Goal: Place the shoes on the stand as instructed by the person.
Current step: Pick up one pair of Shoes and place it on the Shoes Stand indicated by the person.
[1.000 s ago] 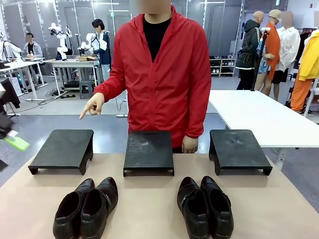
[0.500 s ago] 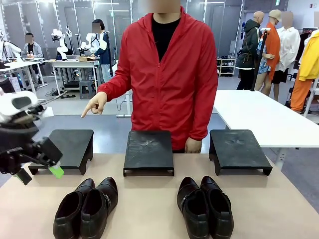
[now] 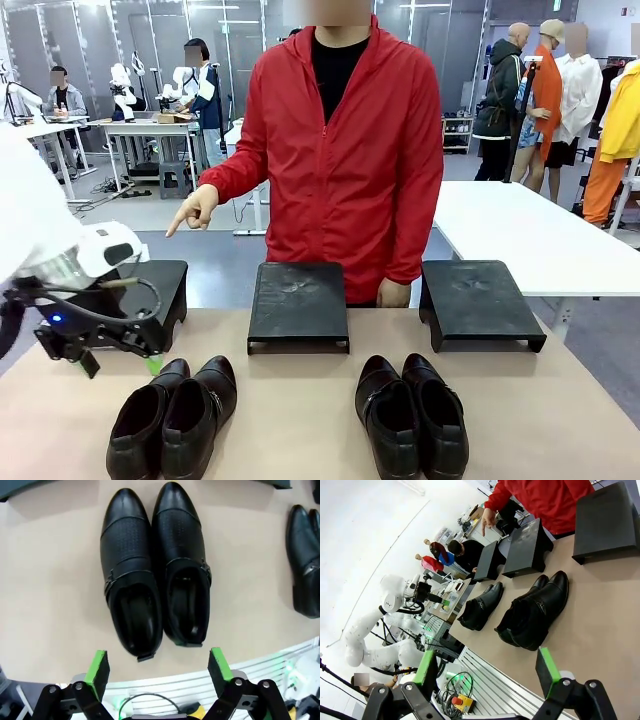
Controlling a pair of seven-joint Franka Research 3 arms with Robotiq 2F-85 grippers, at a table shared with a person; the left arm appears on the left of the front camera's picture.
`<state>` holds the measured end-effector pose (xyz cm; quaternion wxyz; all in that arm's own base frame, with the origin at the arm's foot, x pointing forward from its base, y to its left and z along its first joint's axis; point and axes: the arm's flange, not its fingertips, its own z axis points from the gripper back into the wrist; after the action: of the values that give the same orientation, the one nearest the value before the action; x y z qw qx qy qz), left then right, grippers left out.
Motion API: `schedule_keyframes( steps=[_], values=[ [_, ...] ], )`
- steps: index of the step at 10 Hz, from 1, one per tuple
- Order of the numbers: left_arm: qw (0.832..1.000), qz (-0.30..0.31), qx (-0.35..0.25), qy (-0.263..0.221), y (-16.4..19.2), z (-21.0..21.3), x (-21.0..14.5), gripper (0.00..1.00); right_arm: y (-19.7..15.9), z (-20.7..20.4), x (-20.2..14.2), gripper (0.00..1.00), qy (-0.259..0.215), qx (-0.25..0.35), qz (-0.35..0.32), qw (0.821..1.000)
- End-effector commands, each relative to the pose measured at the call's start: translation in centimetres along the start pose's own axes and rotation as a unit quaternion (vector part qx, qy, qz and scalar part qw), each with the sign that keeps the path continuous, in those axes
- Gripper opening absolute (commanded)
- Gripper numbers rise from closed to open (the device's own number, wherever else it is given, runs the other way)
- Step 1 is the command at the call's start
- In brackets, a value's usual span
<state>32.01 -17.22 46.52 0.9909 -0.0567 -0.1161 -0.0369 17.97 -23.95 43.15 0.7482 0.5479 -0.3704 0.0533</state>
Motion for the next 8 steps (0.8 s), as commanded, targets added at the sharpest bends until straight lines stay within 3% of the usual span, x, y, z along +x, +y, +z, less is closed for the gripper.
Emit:
schedule_keyframes(
  steps=[1,8],
  values=[
    [1.0,0.018,0.019,-0.002,-0.2,-4.2,-1.8,1.0,0.1,0.1,0.1,1.0,-0.005,0.003,0.011,1.0],
    [0.996,0.072,0.047,0.0,0.3,-11.1,-3.1,1.0,0.1,0.1,0.1,1.0,-0.005,0.003,0.011,1.0]
  ],
)
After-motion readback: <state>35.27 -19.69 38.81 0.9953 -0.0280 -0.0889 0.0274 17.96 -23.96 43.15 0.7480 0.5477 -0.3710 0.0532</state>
